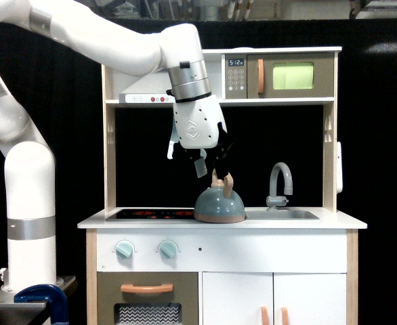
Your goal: Place the teapot on the stove
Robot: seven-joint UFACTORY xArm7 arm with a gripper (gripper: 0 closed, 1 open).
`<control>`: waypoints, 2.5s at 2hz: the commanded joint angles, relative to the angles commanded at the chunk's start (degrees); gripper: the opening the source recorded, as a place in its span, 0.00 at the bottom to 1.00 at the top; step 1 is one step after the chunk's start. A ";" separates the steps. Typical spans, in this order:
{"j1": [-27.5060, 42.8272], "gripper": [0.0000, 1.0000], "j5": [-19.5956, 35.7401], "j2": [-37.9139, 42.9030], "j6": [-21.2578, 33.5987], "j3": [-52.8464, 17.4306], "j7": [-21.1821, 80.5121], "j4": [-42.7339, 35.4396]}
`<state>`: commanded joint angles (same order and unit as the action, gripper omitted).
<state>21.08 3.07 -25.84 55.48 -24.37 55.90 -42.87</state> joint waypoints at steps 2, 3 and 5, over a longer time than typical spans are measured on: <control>7.44 1.00 6.43 13.37 7.84 -8.39 43.10 -11.29; -4.04 1.00 35.04 45.47 47.83 -14.10 78.87 -37.51; -14.39 1.00 41.53 43.73 51.85 -3.70 72.75 -37.97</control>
<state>6.69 44.60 17.89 107.33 -28.07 128.65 -80.84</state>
